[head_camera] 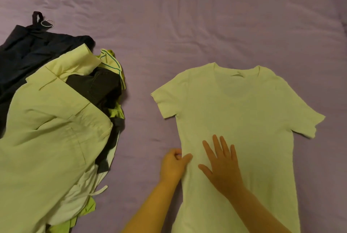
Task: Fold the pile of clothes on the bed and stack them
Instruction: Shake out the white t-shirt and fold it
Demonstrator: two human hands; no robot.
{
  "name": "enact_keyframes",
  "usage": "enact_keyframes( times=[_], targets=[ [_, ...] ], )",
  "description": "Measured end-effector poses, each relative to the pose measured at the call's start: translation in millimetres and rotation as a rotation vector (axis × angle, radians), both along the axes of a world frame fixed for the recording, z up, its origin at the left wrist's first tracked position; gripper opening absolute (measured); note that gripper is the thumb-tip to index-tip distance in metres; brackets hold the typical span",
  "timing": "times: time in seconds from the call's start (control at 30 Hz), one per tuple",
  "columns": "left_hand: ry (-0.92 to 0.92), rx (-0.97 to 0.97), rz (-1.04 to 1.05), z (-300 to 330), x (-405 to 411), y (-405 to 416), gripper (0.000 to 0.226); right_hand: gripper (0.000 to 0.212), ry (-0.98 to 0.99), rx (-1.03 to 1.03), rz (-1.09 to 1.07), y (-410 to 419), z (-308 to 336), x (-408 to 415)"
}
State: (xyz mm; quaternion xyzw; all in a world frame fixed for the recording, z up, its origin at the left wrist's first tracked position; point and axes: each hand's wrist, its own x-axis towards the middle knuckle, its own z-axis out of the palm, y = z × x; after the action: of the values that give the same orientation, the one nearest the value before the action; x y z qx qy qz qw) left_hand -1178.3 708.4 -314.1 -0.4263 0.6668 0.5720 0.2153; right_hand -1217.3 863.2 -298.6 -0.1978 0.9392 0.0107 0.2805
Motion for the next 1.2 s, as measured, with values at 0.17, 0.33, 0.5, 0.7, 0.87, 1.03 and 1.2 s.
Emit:
enact_keyframes(
  times=[0.17,0.33,0.5,0.7,0.87,1.03,1.2],
  targets=[
    [0.077,-0.032,0.040,3,36,2,0.015,0.079,-0.058,0.006,-0.078,20,11,35],
    [0.032,0.060,0.003,7,57,-7,0.027,0.082,-0.045,-0.002,-0.048,42,16,56],
    [0.017,0.217,-0.127,20,90,12,0.031,0.090,-0.058,-0.036,0.069,76,-3,72],
    [0.073,0.047,-0.112,39,124,32,0.038,0.072,-0.088,-0.017,0.115,107,-8,99],
    [-0.017,-0.258,-0.213,31,151,34,0.024,0.069,-0.092,-0.014,0.142,121,-13,115],
    [-0.101,-0.721,-0.329,33,166,31,0.013,0.061,-0.057,-0.039,0.105,148,-13,128],
    [0.184,-0.844,-0.950,28,135,88,0.039,0.056,0.013,-0.054,-0.195,188,-3,136]
  ],
)
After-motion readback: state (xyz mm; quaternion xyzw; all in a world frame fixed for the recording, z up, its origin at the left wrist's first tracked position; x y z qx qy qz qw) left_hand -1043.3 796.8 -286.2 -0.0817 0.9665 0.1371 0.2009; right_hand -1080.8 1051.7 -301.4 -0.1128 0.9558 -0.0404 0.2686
